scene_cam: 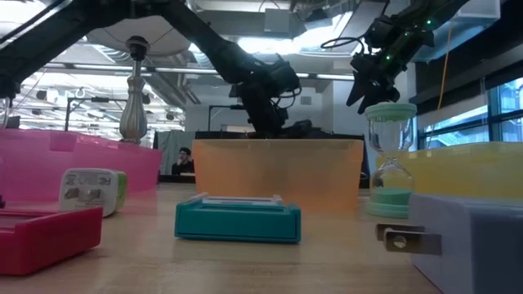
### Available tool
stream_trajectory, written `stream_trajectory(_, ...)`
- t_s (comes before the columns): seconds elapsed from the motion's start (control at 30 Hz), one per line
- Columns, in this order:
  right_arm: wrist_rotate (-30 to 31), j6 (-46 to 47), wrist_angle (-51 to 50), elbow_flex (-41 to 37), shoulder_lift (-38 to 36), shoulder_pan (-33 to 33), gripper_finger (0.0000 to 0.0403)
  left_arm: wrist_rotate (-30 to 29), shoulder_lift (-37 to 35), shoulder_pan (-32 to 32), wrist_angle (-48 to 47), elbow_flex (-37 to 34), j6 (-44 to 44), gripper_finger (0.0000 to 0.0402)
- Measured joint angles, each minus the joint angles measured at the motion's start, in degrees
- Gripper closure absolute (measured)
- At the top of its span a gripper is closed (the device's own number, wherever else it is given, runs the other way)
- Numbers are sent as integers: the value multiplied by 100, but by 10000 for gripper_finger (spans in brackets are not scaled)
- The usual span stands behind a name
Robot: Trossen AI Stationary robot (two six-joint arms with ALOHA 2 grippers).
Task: Pick & Place Office items
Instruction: Put the top light blue charger adapter into the yellow bin
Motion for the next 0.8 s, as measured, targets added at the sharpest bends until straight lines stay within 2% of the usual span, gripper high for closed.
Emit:
stream_trajectory(0.1,0,1,4,1,0,0,80,-174,-4,-63,49,2,0,93)
stream_trajectory(0.3,0,1,4,2,0,0,80,49,-4,-43,-147,2,-120,93)
stream_trajectory(0.8,0,8,4,0,0,0,80,48,144,-64,-573,2,-518,93)
